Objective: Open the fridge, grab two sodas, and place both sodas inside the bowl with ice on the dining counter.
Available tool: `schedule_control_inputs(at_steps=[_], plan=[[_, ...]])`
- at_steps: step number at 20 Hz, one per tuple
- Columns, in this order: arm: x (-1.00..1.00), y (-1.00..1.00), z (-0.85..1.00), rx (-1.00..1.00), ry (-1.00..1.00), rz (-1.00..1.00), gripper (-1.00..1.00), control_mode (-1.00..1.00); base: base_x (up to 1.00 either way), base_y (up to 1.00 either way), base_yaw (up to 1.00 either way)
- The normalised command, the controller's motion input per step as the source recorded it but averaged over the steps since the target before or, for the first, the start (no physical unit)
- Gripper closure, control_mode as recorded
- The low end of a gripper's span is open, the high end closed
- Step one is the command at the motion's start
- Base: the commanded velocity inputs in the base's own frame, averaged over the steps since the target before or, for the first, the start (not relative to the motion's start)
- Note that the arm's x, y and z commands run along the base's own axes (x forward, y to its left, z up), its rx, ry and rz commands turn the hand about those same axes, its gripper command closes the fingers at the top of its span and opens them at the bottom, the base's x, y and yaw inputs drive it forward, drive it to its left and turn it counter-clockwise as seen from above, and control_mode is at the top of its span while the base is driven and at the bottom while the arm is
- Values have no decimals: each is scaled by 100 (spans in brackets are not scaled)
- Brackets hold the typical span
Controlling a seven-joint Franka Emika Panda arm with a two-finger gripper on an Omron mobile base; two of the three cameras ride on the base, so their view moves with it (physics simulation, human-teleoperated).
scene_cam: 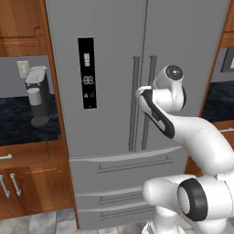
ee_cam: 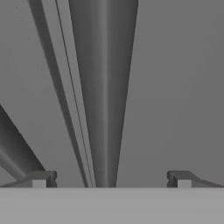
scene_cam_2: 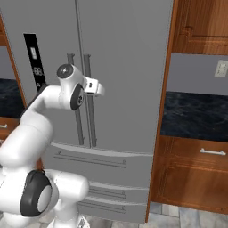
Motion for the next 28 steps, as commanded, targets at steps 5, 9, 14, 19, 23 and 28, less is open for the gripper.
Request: schedule_control_inputs(at_steps=[5, 9, 14, 19, 23, 28], plan=[[43, 8, -6, 0, 0, 0, -100, -100, 0, 0, 0], [43, 3, -8, 0, 0, 0, -100, -100, 0, 0, 0], [52, 2, -10, 0, 0, 0, 100, -100, 0, 0, 0], [7, 0, -7, 0, 0, -1, 100, -100, 0, 0, 0], [-47, -10, 0, 0, 0, -7, 100, -100, 0, 0, 0], [-90, -35, 0, 4, 0, -8, 100, -100, 0, 0, 0]])
